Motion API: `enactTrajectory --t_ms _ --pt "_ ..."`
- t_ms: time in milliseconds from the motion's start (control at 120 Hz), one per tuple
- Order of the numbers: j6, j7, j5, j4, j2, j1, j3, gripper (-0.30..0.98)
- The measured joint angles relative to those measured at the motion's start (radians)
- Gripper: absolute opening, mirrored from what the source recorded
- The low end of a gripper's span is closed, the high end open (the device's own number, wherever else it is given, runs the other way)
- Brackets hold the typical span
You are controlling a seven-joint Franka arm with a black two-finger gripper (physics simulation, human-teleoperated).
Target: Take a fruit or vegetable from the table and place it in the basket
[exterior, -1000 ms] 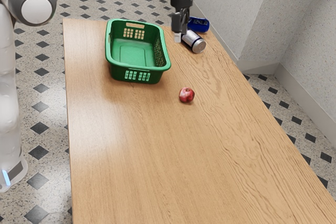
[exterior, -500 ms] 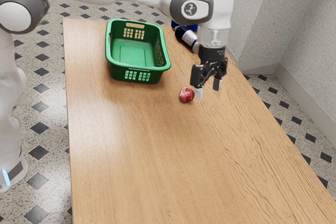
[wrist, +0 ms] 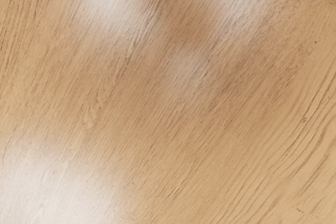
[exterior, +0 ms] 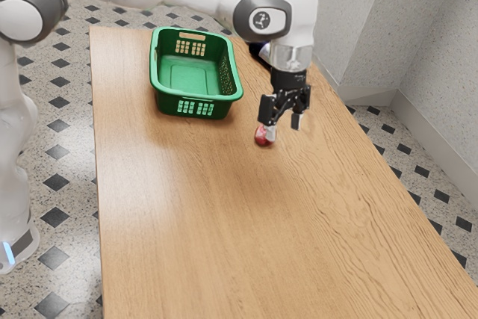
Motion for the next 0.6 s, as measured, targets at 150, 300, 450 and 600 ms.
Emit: enactTrajectory --t_ms 150,300,450,600 --pt "0.020 0.023 0.001 -0.062 -0.036 0.079 0.006 0.69" --pt "0.040 0.042 0.000 -0.096 -0.048 0.314 0.017 0.69" --pt "0.055 0.058 -0.002 -0.098 -0.043 0.389 0.017 0.69" --pt "0.066 0.070 -0.002 -0.098 -0.041 0.292 0.018 0.69"
